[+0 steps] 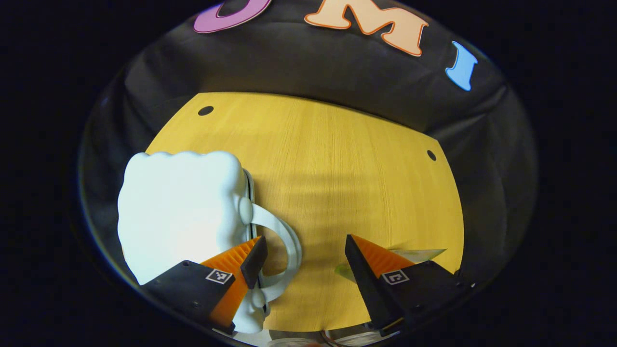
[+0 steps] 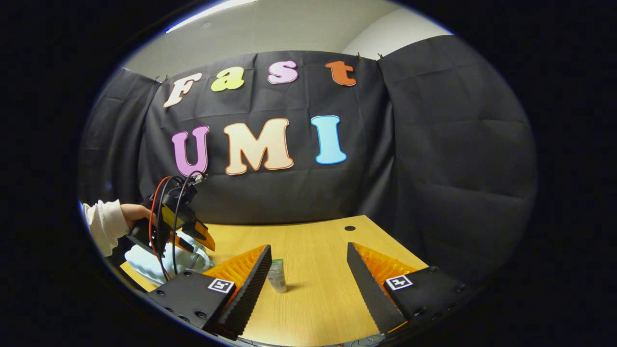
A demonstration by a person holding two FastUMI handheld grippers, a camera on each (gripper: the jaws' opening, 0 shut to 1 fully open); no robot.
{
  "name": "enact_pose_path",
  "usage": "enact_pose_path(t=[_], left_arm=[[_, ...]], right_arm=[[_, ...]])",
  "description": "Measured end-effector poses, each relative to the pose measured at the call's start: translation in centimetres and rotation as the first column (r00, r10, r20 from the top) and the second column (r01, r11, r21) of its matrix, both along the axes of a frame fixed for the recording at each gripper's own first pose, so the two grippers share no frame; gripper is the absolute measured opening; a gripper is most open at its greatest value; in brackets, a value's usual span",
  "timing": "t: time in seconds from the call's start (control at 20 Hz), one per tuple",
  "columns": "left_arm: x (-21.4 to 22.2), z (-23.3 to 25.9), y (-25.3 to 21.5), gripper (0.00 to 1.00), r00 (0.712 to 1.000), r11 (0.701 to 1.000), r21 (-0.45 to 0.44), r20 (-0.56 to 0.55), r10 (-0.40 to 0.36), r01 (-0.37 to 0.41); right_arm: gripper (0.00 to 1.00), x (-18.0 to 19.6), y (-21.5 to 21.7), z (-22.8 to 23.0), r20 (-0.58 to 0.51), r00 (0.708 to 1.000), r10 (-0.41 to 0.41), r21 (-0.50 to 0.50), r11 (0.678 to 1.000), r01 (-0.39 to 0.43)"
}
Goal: First open the suitcase, pack the skin care products into it, and then close the suitcase.
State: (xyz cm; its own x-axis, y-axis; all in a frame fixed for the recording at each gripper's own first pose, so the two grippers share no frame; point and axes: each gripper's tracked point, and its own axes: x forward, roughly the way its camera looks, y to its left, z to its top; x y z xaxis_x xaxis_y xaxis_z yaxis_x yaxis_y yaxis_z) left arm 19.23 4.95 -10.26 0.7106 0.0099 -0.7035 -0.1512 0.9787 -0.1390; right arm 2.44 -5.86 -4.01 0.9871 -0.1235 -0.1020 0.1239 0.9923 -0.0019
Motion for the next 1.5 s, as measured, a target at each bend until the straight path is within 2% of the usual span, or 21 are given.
enact_pose_path(t=[0.3,0.55,0.7,0.85,0.9,0.95,1.1,1.15,1.2,1.25,1.4,1.5], left_arm=[[0.8,-2.9,0.9,0.95,0.991,0.998,0.002,-0.117,0.069,-0.069],[1.4,-5.2,1.9,0.71,0.978,0.995,0.037,-0.187,0.094,-0.089],[1.4,-6.2,2.4,0.6,0.972,0.993,0.073,-0.21,0.104,-0.09],[1.5,-7.2,2.3,0.42,0.967,0.994,0.085,-0.238,0.09,-0.072],[1.5,-7.6,2.5,0.43,0.966,0.993,0.091,-0.244,0.089,-0.069],[1.6,-8.0,2.6,0.36,0.963,0.994,0.091,-0.253,0.088,-0.067],[1.7,-8.6,1.8,0.27,0.961,0.998,0.044,-0.269,0.062,-0.052],[1.8,-8.7,1.8,0.19,0.961,0.998,0.036,-0.27,0.059,-0.051],[1.7,-8.7,2.0,0.18,0.961,0.998,0.03,-0.27,0.056,-0.05],[1.8,-8.6,1.8,0.11,0.962,0.999,0.019,-0.267,0.049,-0.045],[1.7,-8.1,1.6,0.06,0.969,0.999,-0.009,-0.243,0.037,-0.04],[1.6,-7.4,1.5,0.05,0.974,0.999,0.009,-0.226,0.032,-0.031]], right_arm=[[0.98,-0.7,-1.5,0.3,0.002,1.0,-0.03,-0.006,1.0,0.03],[0.98,-0.8,-2.2,-0.2,-0.016,0.999,-0.033,-0.006,0.999,0.033],[0.98,-0.8,-2.6,-0.3,-0.025,0.999,-0.029,-0.012,1.0,0.029],[0.98,-0.4,-2.7,-0.8,-0.037,0.999,-0.02,-0.009,1.0,0.02],[0.97,-0.3,-2.7,-0.8,-0.042,0.999,-0.016,-0.008,1.0,0.016],[0.98,-0.1,-2.5,-1.0,-0.046,0.999,-0.011,-0.009,1.0,0.01],[0.98,0.4,-2.4,-1.0,-0.049,0.999,0.004,-0.021,1.0,-0.005],[0.98,0.5,-2.3,-1.1,-0.05,0.999,0.008,-0.024,1.0,-0.009],[0.98,0.8,-2.3,-1.1,-0.051,0.999,0.013,-0.025,1.0,-0.014],[0.95,1.0,-2.2,-1.1,-0.048,0.999,0.017,-0.024,1.0,-0.018],[0.98,1.9,-1.8,-1.1,-0.048,0.998,0.028,-0.015,0.999,-0.029],[0.98,2.5,-1.4,-1.0,-0.043,0.998,0.04,-0.009,0.999,-0.041]])
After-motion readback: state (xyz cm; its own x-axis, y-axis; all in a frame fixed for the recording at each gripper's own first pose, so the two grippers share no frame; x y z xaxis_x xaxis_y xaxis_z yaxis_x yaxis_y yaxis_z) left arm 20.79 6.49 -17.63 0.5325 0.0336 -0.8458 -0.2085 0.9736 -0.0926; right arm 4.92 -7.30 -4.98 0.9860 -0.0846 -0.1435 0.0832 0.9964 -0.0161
